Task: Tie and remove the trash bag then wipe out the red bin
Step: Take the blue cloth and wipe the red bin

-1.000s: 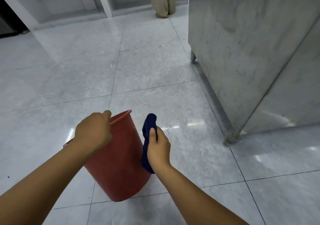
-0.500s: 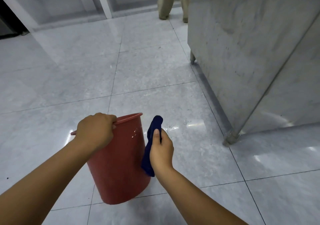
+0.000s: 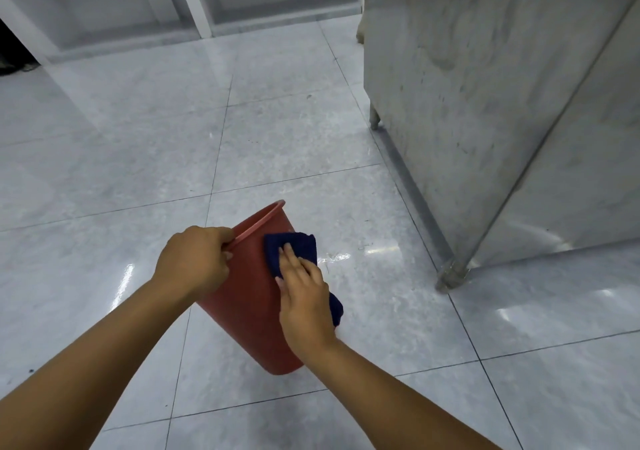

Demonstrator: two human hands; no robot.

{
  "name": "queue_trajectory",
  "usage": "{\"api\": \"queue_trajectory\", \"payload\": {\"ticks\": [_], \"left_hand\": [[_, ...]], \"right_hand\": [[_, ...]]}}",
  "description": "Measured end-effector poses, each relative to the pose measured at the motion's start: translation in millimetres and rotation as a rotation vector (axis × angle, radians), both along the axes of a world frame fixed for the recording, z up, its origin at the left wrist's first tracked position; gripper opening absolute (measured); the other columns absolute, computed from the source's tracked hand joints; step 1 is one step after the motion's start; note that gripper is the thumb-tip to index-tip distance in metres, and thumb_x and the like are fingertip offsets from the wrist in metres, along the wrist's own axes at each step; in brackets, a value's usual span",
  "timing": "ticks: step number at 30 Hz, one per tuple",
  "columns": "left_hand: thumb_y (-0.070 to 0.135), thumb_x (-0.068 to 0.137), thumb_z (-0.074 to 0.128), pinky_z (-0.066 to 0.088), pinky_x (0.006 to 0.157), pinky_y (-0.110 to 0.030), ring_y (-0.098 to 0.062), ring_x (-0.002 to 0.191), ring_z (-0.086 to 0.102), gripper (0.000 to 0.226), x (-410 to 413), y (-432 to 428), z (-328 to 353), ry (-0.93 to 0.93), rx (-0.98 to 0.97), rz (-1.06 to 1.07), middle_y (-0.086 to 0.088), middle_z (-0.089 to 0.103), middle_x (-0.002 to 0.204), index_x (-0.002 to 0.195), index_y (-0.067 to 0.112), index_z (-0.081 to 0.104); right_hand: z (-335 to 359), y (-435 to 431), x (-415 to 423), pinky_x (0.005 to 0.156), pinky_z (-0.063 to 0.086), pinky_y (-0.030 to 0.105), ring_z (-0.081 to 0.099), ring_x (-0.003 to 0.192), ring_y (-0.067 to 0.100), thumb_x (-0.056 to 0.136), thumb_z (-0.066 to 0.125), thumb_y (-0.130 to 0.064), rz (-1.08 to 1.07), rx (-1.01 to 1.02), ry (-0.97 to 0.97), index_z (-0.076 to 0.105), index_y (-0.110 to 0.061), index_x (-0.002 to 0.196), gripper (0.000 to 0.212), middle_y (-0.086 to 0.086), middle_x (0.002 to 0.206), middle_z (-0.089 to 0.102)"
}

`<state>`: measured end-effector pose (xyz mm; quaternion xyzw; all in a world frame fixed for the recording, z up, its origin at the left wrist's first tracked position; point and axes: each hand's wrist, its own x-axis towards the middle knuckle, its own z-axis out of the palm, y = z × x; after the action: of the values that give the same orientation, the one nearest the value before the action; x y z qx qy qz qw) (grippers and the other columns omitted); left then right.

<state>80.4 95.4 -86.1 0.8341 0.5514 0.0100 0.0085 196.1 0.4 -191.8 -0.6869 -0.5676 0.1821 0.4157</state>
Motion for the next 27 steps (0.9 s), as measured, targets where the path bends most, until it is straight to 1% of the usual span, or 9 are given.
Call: {"api": "queue_trajectory", "payload": {"ticks": [3, 6, 9, 11, 13, 15, 18, 22, 27], "left_hand": [[0.012, 0.083, 0.053, 0.047, 0.063, -0.031, -0.027, 0.078, 0.061, 0.016, -4, 1, 3, -0.007, -0.054, 0.013, 0.000, 0.069, 0.085, 0.089, 0.025, 0.061], [0.007, 0.079, 0.049, 0.052, 0.068, -0.034, -0.026, 0.082, 0.061, 0.043, -4, 0, 5, 0.029, -0.106, 0.005, 0.000, 0.069, 0.092, 0.113, 0.033, 0.055], [0.006, 0.075, 0.045, 0.046, 0.060, -0.030, -0.023, 0.075, 0.056, 0.072, -4, -5, 3, 0.218, -0.108, -0.028, -0.001, 0.062, 0.091, 0.136, 0.040, 0.030], [0.009, 0.075, 0.046, 0.043, 0.058, -0.027, -0.022, 0.073, 0.054, 0.079, -9, -10, 3, 0.302, -0.132, -0.038, 0.000, 0.057, 0.089, 0.142, 0.039, 0.018], [0.021, 0.076, 0.050, 0.045, 0.060, -0.027, -0.021, 0.077, 0.056, 0.068, -13, -17, 3, 0.297, -0.187, -0.031, 0.002, 0.056, 0.089, 0.138, 0.036, 0.027], [0.049, 0.082, 0.048, 0.049, 0.066, -0.029, -0.019, 0.086, 0.060, 0.041, -12, -21, 3, 0.286, -0.157, -0.029, 0.005, 0.060, 0.095, 0.119, 0.031, 0.048], [0.064, 0.089, 0.025, 0.050, 0.073, -0.035, -0.019, 0.093, 0.059, 0.046, -2, -24, -3, 0.266, -0.114, -0.042, 0.002, 0.060, 0.099, 0.094, 0.025, 0.049], [0.029, 0.095, 0.038, 0.050, 0.075, -0.044, -0.027, 0.091, 0.057, 0.023, 25, -35, -11, 0.032, -0.061, -0.160, -0.006, 0.058, 0.101, 0.112, 0.018, 0.049], [0.020, 0.085, 0.048, 0.031, 0.066, -0.028, -0.020, 0.088, 0.050, 0.014, 32, -28, 2, 0.120, 0.122, -0.116, 0.000, 0.056, 0.088, 0.088, 0.017, 0.061]], "right_hand": [[-28, -19, 5, 0.097, 0.050, 0.040, 0.054, 0.122, 0.024, 0.094, 0.052, -0.012, 0.006, 0.008, -0.149, 0.047, -0.015, 0.139, 0.045, -0.004, 0.145, 0.048], [-55, -44, 10, 0.102, 0.047, 0.029, 0.047, 0.128, 0.018, 0.096, 0.050, -0.006, 0.028, -0.097, -0.166, 0.038, -0.018, 0.145, 0.052, -0.009, 0.151, 0.039], [-77, -63, 18, 0.103, 0.038, 0.017, 0.046, 0.124, 0.011, 0.098, 0.042, -0.005, -0.030, -0.308, 0.131, 0.042, -0.016, 0.143, 0.046, -0.003, 0.141, 0.048], [-76, -65, 26, 0.081, 0.045, 0.020, 0.058, 0.088, 0.009, 0.099, 0.042, -0.012, -0.204, -0.429, 0.403, 0.063, -0.006, 0.118, 0.029, 0.000, 0.100, 0.064], [-74, -62, 35, 0.065, 0.040, 0.020, 0.051, 0.067, 0.010, 0.100, 0.040, -0.012, -0.330, -0.507, 0.518, 0.064, -0.003, 0.100, 0.026, 0.000, 0.076, 0.058], [-62, -57, 43, 0.057, 0.039, 0.016, 0.052, 0.065, 0.010, 0.100, 0.040, -0.014, -0.452, -0.445, 0.555, 0.062, -0.005, 0.096, 0.024, -0.002, 0.073, 0.058], [-21, -42, 43, 0.062, 0.044, 0.017, 0.061, 0.075, 0.012, 0.099, 0.044, -0.019, -0.477, -0.229, 0.602, 0.065, -0.012, 0.096, 0.023, -0.005, 0.078, 0.065], [33, -17, 15, 0.090, 0.045, 0.013, 0.059, 0.102, -0.002, 0.097, 0.048, -0.026, -0.261, 0.000, 0.637, 0.061, -0.028, 0.124, 0.030, -0.018, 0.115, 0.065], [37, -3, -18, 0.114, 0.030, 0.026, 0.038, 0.132, 0.014, 0.098, 0.042, -0.024, -0.026, -0.018, 0.461, 0.039, -0.023, 0.145, 0.046, -0.005, 0.151, 0.041]]}}
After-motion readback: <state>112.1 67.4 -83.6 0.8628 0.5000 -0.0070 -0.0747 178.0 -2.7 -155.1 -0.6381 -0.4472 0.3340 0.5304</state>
